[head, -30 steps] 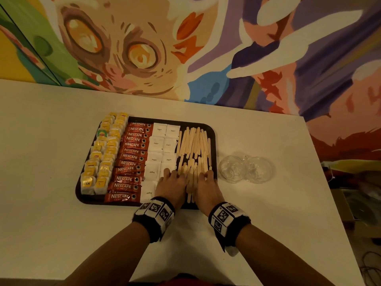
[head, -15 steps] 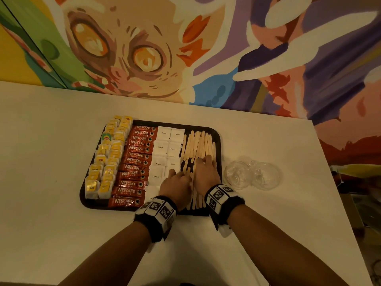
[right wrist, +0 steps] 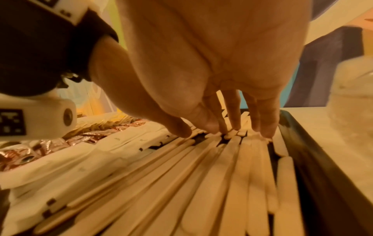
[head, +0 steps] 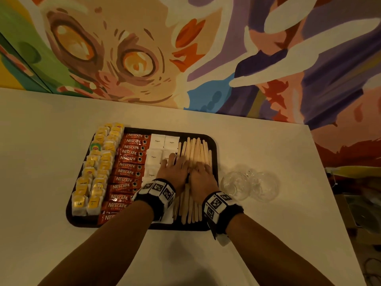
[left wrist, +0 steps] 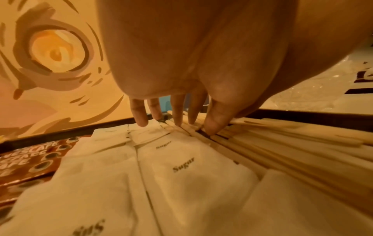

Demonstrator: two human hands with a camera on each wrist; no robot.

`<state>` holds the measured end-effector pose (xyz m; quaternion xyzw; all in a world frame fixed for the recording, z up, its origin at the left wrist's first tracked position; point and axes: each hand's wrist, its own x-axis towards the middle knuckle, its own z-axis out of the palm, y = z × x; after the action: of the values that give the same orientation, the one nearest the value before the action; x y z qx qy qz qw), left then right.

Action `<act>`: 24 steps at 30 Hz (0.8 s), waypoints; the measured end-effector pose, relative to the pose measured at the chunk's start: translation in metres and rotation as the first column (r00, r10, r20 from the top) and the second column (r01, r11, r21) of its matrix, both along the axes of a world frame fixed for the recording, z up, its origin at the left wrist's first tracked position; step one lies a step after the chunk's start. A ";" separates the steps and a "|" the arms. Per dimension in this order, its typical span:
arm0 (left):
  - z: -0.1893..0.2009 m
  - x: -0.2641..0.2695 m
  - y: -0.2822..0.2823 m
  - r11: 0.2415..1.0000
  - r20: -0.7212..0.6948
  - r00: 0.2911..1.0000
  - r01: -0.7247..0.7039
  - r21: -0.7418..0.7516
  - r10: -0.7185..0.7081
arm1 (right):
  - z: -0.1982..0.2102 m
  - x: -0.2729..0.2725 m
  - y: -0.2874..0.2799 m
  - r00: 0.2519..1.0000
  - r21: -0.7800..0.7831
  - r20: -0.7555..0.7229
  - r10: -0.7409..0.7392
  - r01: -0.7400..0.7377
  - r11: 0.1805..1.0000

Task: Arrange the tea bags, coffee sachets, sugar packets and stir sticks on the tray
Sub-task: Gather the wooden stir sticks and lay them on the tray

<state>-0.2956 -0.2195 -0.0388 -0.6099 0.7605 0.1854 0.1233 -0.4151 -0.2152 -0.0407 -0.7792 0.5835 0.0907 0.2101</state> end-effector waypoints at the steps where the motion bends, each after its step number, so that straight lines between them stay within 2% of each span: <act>1: -0.001 0.000 0.001 1.000 -0.002 1.000 0.000 -0.010 0.000 | 0.001 -0.001 -0.001 1.000 0.001 0.005 -0.003 0.003 1.000; 6: 0.001 -0.002 0.004 1.000 -0.029 0.999 -0.023 -0.012 0.023 | 0.005 0.000 -0.008 0.994 -0.020 0.008 -0.112 0.112 0.993; 10: 0.005 -0.004 0.006 0.999 -0.062 0.997 -0.040 0.017 0.041 | 0.004 0.004 -0.012 0.990 0.020 -0.013 -0.141 0.141 0.990; 13: 0.011 -0.001 0.012 0.994 -0.118 0.987 -0.106 0.023 0.108 | 0.006 0.003 -0.010 0.987 0.028 0.005 -0.159 0.159 0.987; 18: 0.019 0.029 0.035 0.972 -0.231 0.946 -0.234 -0.009 0.225 | 0.023 -0.003 0.008 0.971 0.025 0.131 -0.198 0.196 0.980; 24: 0.025 0.094 0.080 0.889 -0.404 0.842 -0.440 -0.129 0.358 | 0.039 -0.016 0.059 0.897 -0.022 0.339 -0.284 0.310 0.951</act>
<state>-0.2016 -0.1397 -0.0142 -0.7192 0.6409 0.2346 -0.1303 -0.4306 -0.1560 -0.0019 -0.6924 0.6548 -0.0967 0.2871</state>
